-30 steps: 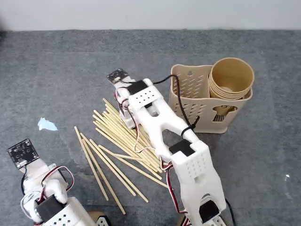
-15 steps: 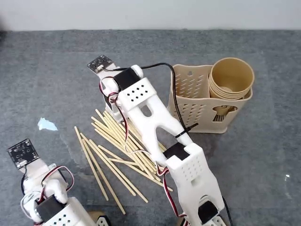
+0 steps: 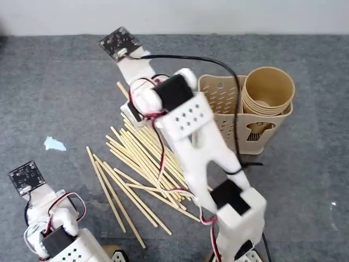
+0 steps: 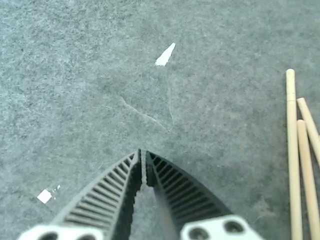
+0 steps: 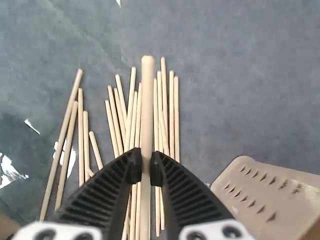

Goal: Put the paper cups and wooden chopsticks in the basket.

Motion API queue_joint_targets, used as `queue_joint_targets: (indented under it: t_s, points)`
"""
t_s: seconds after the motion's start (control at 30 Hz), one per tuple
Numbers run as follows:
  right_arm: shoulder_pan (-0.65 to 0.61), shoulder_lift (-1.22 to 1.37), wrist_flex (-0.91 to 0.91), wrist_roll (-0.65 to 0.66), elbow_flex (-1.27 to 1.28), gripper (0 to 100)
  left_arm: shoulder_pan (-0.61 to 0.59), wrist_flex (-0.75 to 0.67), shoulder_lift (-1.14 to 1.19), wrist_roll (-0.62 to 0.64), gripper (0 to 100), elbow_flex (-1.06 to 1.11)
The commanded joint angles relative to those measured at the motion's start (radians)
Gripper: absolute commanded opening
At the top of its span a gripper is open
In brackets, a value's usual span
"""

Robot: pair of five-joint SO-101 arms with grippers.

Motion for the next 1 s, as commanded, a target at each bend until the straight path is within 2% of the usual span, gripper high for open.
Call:
queue_joint_targets:
  t_s: [0.0,0.2,0.43,0.77,0.97]
  points:
    - [-0.005,-0.148,0.039,0.006,-0.060,0.7,0.003,-0.020,-0.011,-0.011,1,-0.005]
    - [0.027,-0.308,-0.018,0.009,-0.060,0.7,0.003,-0.020,-0.011,-0.011,1,-0.005]
    - [0.225,-0.453,-0.160,0.038,-0.060,0.8,0.003,-0.020,-0.011,-0.011,1,-0.005]
    - [0.524,-0.504,-0.260,0.118,-0.060,0.9,0.003,-0.020,-0.011,-0.011,1,-0.005]
    - [0.584,-0.561,-0.266,0.112,-0.055,0.9,0.003,-0.020,-0.011,-0.011,1,-0.005]
